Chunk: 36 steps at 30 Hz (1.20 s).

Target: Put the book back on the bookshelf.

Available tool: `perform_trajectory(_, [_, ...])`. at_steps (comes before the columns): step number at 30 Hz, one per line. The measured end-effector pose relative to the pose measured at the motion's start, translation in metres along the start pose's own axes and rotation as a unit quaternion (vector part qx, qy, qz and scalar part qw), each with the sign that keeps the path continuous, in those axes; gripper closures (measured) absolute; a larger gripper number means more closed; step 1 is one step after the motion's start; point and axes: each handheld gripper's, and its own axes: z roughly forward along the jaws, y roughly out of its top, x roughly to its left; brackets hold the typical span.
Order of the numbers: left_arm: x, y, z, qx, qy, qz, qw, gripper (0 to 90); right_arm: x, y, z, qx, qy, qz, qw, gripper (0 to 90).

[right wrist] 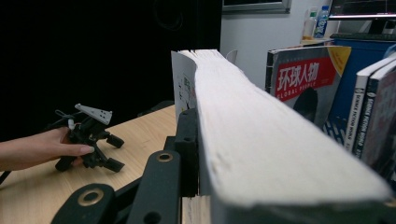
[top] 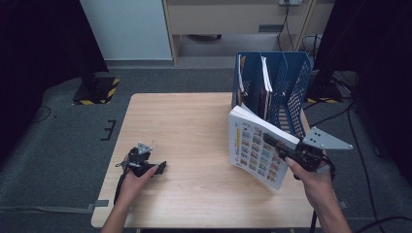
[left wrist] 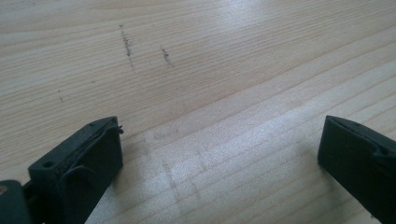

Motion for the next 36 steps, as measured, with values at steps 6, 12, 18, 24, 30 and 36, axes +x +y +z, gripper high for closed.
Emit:
perform_trajectory(6, [-0.001, 0.0, 0.0, 0.0, -0.001, 0.0, 1.0, 0.0, -0.004, -0.003, -0.016, -0.001, -0.012, 0.004, 0.9999, 73.5])
perform_trajectory(12, [-0.001, 0.0, 0.0, 0.0, -0.001, 0.0, 1.0, 0.0, -0.007, -0.003, -0.032, -0.006, -0.02, 0.005, 0.9998, 73.5])
perform_trajectory(18, [-0.001, 0.0, 0.0, 0.0, -0.001, 0.0, 1.0, 0.0, -0.009, -0.003, -0.044, -0.005, -0.027, 0.004, 0.9996, 73.5])
perform_trajectory(24, [-0.001, 0.0, 0.0, 0.0, -0.001, 0.0, 1.0, 0.0, -0.011, -0.001, -0.053, -0.002, -0.037, 0.001, 0.9993, 73.5])
perform_trajectory(30, [-0.001, 0.0, 0.0, 0.0, 0.0, 0.0, 1.0, 0.0, -0.012, 0.008, -0.056, -0.009, -0.042, 0.0, 0.9991, 73.5])
perform_trajectory(36, [-0.001, 0.0, 0.0, 0.0, 0.0, 0.0, 1.0, 0.0, -0.012, 0.024, -0.054, -0.017, -0.045, 0.001, 0.9988, 73.5])
